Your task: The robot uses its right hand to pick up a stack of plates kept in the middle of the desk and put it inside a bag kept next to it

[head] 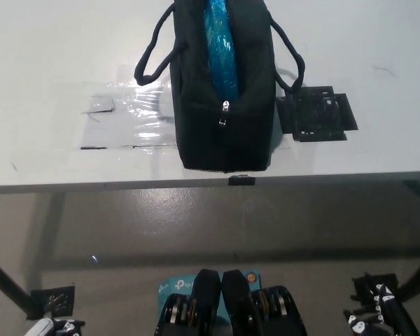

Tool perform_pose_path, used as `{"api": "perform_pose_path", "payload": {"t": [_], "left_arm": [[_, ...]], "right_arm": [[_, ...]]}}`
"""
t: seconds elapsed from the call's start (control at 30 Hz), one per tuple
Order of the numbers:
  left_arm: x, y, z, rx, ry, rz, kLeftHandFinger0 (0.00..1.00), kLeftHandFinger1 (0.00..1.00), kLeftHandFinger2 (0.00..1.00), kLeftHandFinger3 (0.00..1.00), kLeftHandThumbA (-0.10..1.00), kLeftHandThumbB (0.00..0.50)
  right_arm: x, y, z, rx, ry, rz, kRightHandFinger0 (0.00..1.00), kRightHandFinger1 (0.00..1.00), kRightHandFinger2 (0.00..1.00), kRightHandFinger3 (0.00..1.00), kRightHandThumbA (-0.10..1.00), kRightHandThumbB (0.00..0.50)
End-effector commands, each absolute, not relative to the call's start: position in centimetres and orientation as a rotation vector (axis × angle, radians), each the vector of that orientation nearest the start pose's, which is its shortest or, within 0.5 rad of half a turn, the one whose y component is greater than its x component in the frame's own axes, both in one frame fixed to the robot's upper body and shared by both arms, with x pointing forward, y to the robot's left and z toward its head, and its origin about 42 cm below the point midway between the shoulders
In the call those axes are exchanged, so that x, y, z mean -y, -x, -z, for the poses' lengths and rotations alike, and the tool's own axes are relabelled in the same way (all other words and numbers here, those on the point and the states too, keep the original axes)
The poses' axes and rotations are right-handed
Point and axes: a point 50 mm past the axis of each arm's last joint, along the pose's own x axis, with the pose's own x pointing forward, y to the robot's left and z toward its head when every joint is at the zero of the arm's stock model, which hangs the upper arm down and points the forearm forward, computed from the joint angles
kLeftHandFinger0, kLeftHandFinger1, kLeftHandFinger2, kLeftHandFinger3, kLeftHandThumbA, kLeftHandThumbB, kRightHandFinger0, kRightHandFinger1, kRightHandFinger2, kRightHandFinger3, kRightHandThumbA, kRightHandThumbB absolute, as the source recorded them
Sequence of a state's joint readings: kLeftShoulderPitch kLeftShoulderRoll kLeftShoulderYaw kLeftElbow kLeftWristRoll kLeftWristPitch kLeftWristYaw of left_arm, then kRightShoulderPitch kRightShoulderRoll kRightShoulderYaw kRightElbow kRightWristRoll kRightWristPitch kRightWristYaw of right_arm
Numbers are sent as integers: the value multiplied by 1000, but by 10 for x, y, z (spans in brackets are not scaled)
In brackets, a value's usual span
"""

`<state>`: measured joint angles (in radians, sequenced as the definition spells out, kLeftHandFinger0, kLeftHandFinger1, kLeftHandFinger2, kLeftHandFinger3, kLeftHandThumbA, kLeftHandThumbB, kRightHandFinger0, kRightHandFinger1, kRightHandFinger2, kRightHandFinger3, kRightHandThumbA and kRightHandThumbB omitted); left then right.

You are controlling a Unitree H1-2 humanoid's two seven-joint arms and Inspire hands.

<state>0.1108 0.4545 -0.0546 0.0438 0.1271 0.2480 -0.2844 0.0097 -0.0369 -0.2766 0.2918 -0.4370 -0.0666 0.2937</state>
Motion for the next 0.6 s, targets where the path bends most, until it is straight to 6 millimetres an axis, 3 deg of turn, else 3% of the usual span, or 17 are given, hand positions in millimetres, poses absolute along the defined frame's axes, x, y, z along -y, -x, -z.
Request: {"api": "perform_pose_path", "payload": {"t": [0.0, 0.17, 0.23, 0.4, 0.57], "left_arm": [[-368, -238, -77, -439, -508, 206, 800, 750, 830, 747, -100, 148], [-366, -234, -74, -449, -505, 201, 847, 785, 851, 780, -100, 125], [-366, -235, -73, -454, -479, 191, 854, 790, 851, 782, -100, 130], [-365, -237, -75, -450, -502, 198, 862, 789, 866, 779, -100, 117], [-365, -237, -77, -447, -514, 203, 835, 766, 848, 797, -100, 143]], "right_arm": [[308, -255, -32, -11, 302, 75, 483, 621, 721, 1000, 666, 197], [311, -249, -31, -34, 276, 104, 481, 598, 701, 1000, 649, 170], [311, -251, -32, -24, 275, 109, 451, 564, 678, 1000, 599, 129], [312, -254, -33, -17, 276, 108, 427, 549, 675, 1000, 628, 155], [311, -254, -33, -20, 275, 105, 424, 533, 663, 1000, 644, 156]]}}
